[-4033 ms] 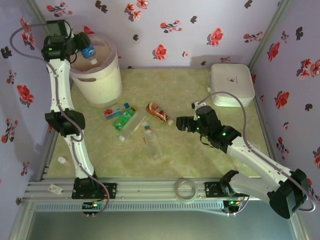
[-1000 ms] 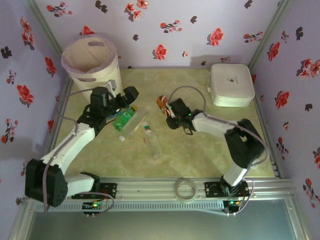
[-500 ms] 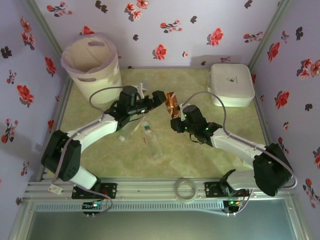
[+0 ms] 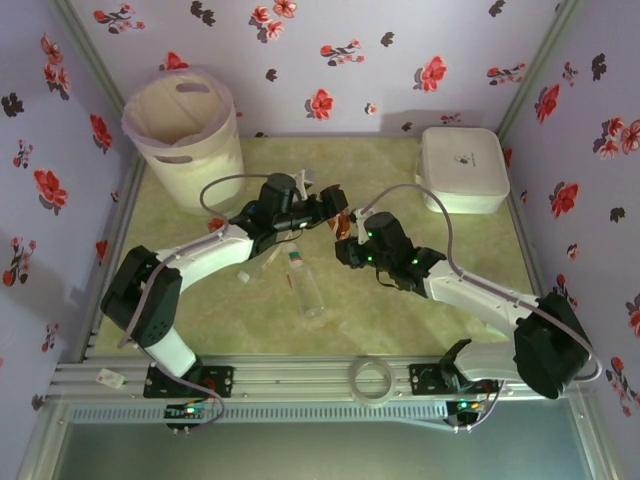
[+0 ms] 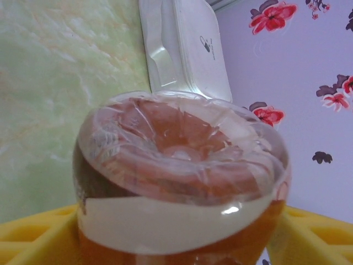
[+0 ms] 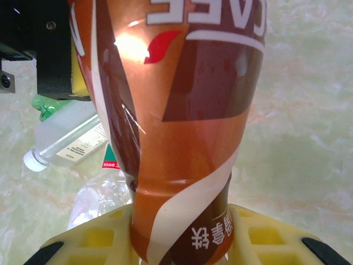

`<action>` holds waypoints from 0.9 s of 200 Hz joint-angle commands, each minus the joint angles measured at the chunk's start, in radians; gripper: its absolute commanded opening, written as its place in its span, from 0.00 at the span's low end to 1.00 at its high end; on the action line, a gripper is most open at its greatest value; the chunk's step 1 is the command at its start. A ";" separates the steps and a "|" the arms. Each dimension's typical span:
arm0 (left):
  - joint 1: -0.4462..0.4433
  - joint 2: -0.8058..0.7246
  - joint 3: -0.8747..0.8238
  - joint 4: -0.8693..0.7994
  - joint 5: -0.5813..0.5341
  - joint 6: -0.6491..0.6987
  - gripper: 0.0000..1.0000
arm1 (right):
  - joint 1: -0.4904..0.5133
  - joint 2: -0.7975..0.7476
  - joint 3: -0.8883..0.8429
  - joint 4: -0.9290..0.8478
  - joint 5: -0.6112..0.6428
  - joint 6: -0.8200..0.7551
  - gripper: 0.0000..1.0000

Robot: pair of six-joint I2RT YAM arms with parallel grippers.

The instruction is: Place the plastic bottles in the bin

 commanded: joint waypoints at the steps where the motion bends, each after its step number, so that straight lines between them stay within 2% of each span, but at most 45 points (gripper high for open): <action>1: -0.003 0.009 0.026 0.047 -0.014 -0.003 0.70 | 0.007 -0.010 0.005 0.024 -0.022 0.009 0.15; 21: -0.003 0.008 0.016 0.059 -0.035 -0.015 0.53 | 0.012 -0.010 0.008 0.023 -0.037 0.011 0.17; 46: -0.001 0.018 0.026 0.064 -0.034 -0.014 0.51 | 0.012 -0.022 0.009 0.011 -0.040 0.006 0.23; 52: 0.000 0.021 0.032 0.060 -0.033 -0.011 0.51 | 0.012 -0.027 0.009 0.006 -0.043 0.005 0.29; 60: 0.004 0.021 0.039 0.054 -0.030 -0.005 0.52 | 0.011 -0.033 0.016 -0.008 -0.052 0.000 0.44; 62: 0.005 0.022 0.041 0.053 -0.030 -0.004 0.52 | 0.011 -0.037 0.017 -0.015 -0.052 -0.002 0.45; 64: 0.006 0.021 0.043 0.052 -0.031 -0.001 0.52 | 0.012 -0.039 0.018 -0.021 -0.052 -0.003 0.52; 65: 0.007 0.020 0.044 0.052 -0.031 -0.001 0.52 | 0.012 -0.041 0.021 -0.025 -0.052 -0.004 0.52; 69: 0.012 0.019 0.047 0.049 -0.029 0.003 0.52 | 0.012 -0.047 0.023 -0.037 -0.051 -0.006 0.64; 78: 0.026 0.014 0.061 0.037 -0.028 0.020 0.52 | 0.011 -0.067 0.028 -0.067 -0.034 -0.007 0.80; 91: 0.050 0.009 0.097 -0.008 -0.034 0.069 0.52 | 0.007 -0.115 0.034 -0.114 0.001 -0.009 0.91; 122: 0.117 -0.003 0.207 -0.080 -0.036 0.152 0.49 | -0.025 -0.242 0.040 -0.186 0.016 0.015 0.98; 149: 0.165 -0.014 0.360 -0.183 -0.053 0.227 0.47 | -0.046 -0.330 0.012 -0.217 0.047 0.027 0.98; 180: 0.243 -0.032 0.526 -0.280 -0.076 0.294 0.44 | -0.076 -0.343 -0.017 -0.211 0.030 0.033 0.97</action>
